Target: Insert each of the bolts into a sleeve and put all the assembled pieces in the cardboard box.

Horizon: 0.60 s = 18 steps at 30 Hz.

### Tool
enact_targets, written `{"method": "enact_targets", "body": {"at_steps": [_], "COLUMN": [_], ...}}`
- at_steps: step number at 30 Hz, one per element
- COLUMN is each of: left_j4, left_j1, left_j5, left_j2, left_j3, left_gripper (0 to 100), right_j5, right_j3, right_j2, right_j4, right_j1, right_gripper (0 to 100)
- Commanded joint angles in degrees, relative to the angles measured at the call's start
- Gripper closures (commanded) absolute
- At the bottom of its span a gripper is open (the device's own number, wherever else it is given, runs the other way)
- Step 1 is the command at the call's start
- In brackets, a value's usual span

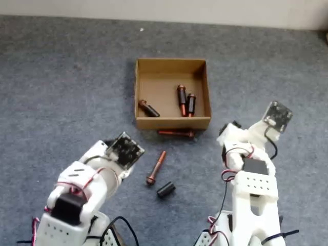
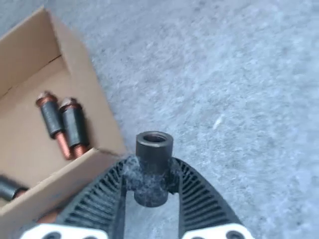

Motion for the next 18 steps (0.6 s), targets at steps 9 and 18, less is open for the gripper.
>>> {"method": "enact_targets", "body": {"at_steps": [9,18], "left_j4": [-0.5,-0.4], "left_j1": [8.4,14.1], "left_j5": [-1.8,-12.1], "left_j2": [49.6,74.0], "left_j3": [-33.3,-46.9], "left_gripper": [84,84], "right_j5": [-2.4,-2.4], "right_j3": [-1.3,-0.8], "right_j2": [-1.7,-1.6], "right_j4": [-2.0,-6.8], "right_j1": [6.5,9.5], "right_gripper": [99.3,99.3]}}
